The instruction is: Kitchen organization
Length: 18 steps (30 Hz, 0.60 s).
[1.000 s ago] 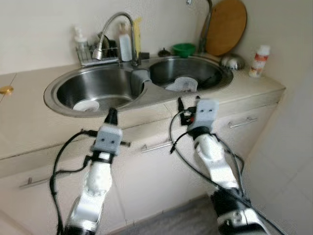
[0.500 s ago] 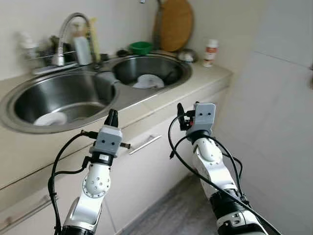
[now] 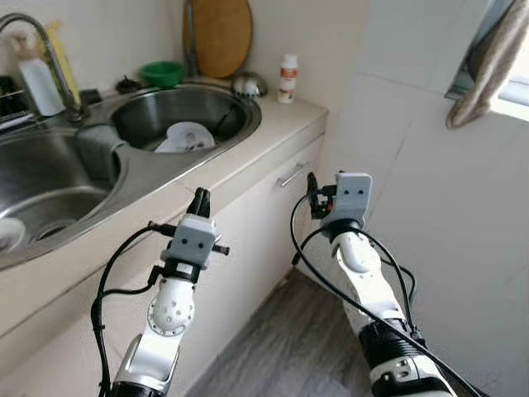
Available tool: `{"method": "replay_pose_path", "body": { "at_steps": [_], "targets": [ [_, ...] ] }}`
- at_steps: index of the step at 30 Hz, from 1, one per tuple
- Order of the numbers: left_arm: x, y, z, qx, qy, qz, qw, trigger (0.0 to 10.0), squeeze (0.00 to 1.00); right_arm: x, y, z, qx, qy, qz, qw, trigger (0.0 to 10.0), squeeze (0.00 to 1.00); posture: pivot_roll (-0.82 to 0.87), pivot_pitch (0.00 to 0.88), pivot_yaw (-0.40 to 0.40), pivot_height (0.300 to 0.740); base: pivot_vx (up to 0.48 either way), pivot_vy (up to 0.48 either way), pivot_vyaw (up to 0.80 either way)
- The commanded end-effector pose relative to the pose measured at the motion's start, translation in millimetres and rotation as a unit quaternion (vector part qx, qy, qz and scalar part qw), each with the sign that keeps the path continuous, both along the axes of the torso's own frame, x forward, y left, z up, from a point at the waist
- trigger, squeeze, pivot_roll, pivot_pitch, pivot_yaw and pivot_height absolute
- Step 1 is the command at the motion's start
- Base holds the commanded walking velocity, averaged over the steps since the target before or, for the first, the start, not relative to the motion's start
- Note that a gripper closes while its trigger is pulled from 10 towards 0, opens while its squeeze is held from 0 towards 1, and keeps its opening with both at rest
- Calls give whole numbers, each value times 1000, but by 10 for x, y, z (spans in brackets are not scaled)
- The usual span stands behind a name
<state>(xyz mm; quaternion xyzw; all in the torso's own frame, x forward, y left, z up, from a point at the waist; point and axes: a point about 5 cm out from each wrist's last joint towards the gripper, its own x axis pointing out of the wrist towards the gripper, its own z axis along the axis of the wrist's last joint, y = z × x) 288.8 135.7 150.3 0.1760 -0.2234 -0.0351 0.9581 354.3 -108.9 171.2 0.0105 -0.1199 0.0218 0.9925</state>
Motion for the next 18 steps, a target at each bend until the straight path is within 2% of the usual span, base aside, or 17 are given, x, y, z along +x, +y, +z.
{"method": "replay_pose_path", "body": {
  "at_steps": [1, 18],
  "targets": [
    [2, 0, -18, 5, 4, -6, 1000, 10000, 0, -5, -20, 11, -3, -5, -7, 1000, 10000, 0, -35, 0, 3, 740, 0, 0, -800],
    [-55, -38, -156, 18, 33, -28, 999, 10000, 0, -109, 24, -138, -23, 11, 7, 1000, 10000, 0, -39, 0, 1, 740, 0, 0, -800]
  ]
}}
